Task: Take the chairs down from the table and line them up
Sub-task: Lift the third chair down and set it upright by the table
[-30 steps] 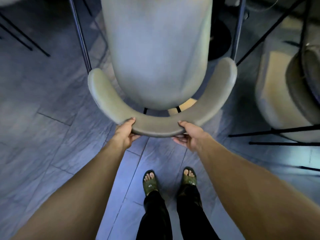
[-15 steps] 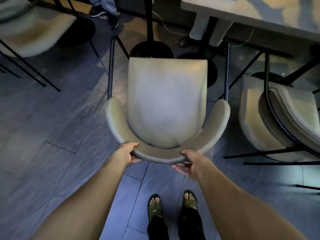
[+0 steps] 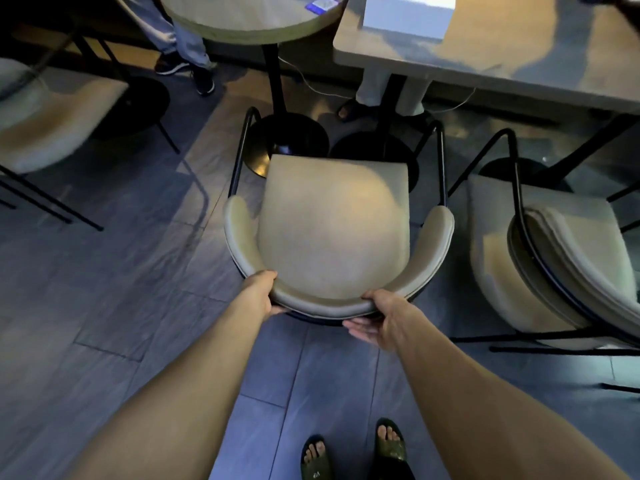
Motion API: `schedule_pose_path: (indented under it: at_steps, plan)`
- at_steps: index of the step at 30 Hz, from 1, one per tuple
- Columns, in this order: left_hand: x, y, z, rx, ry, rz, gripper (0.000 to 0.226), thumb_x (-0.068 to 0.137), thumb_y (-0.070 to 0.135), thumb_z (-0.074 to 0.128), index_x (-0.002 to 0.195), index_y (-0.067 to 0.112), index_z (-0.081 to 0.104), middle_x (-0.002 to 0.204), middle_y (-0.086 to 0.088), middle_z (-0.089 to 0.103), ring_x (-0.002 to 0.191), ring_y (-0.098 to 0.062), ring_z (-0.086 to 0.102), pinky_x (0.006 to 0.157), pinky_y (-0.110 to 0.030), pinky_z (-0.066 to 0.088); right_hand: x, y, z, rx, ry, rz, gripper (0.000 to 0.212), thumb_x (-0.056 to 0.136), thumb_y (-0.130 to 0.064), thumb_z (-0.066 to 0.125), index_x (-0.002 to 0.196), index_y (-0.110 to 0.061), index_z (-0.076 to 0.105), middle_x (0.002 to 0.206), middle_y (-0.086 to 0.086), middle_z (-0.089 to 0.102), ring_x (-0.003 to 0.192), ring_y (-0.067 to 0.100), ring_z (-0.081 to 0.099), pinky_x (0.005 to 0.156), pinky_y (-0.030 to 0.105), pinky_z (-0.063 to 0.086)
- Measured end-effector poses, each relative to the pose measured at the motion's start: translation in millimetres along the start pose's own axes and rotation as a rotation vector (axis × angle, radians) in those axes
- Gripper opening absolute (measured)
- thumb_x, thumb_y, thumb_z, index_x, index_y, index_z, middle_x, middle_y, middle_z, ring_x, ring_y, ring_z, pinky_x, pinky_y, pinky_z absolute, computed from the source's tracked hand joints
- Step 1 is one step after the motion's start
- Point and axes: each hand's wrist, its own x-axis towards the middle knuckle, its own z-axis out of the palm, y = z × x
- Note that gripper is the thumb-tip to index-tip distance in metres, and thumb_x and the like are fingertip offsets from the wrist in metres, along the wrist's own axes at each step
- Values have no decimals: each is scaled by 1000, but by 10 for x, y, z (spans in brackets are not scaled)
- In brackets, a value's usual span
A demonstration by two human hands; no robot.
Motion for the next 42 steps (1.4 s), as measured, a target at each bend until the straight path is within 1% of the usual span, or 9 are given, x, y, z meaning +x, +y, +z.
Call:
schedule_pose_path:
  at_steps: [5, 9, 16, 21, 26, 33, 37, 39, 42]
  plan:
    - [207, 342, 254, 24, 24, 34, 39, 99, 10, 44, 137, 8, 43, 136, -17, 55, 120, -36, 56, 71, -55, 46, 103, -376, 47, 15, 11, -18, 28, 96, -26, 52, 103, 1, 55, 45, 17, 64, 33, 26, 63, 57, 43, 58]
    - [289, 498, 375, 60, 58, 10, 38, 98, 7, 42, 135, 7, 45, 133, -16, 57, 117, -36, 58, 73, -56, 47, 148, -522, 4, 21, 15, 19, 26, 94, -24, 54, 98, 2, 56, 50, 20, 67, 37, 28, 66, 39, 40, 55]
    - [416, 623, 356, 111, 68, 19, 35, 95, 9, 48, 130, 8, 50, 126, -16, 60, 93, -33, 61, 65, -55, 49, 122, -586, 63, 44, 19, 26, 25, 92, -25, 58, 95, 0, 55, 53, 20, 68, 39, 29, 67, 38, 40, 55]
    - [506, 696, 373, 130, 85, 39, 37, 94, 8, 48, 130, 8, 50, 127, -17, 60, 109, -38, 62, 65, -55, 51, 136, -648, 100, 58, 24, 31, 27, 92, -27, 58, 96, 0, 56, 55, 19, 69, 39, 28, 67, 38, 39, 55]
    - [585, 841, 428, 152, 67, 47, 38, 95, 10, 47, 133, 8, 49, 129, -17, 60, 110, -38, 61, 64, -54, 51, 113, -772, 115, 68, -5, 32, 30, 92, -28, 61, 90, 1, 54, 77, 22, 69, 40, 28, 67, 40, 39, 55]
    - [729, 1119, 543, 208, 71, 69, 38, 93, 10, 50, 131, 8, 50, 121, -17, 62, 109, -37, 63, 62, -51, 51, 166, -1003, 207, 107, -24, 11, 29, 92, -28, 62, 95, 1, 54, 83, 23, 69, 42, 28, 68, 43, 40, 56]
    - [781, 1286, 644, 226, 78, 91, 38, 94, 10, 50, 132, 8, 49, 127, -18, 61, 110, -37, 62, 65, -51, 51, 208, -1173, 232, 109, -37, -6, 31, 94, -27, 58, 87, 2, 52, 96, 22, 69, 38, 27, 66, 64, 41, 59]
    - [836, 1357, 696, 234, 79, 108, 38, 94, 10, 50, 132, 8, 49, 127, -17, 61, 110, -37, 62, 64, -50, 50, 240, -1257, 242, 96, -36, -12, 31, 95, -27, 57, 85, 2, 50, 90, 21, 69, 36, 27, 65, 70, 41, 58]
    - [918, 1444, 762, 239, 76, 128, 37, 94, 11, 49, 131, 8, 51, 125, -17, 62, 109, -37, 63, 59, -50, 50, 287, -1375, 269, 82, -26, -23, 28, 94, -27, 58, 94, 0, 52, 71, 20, 71, 39, 28, 67, 50, 37, 58]
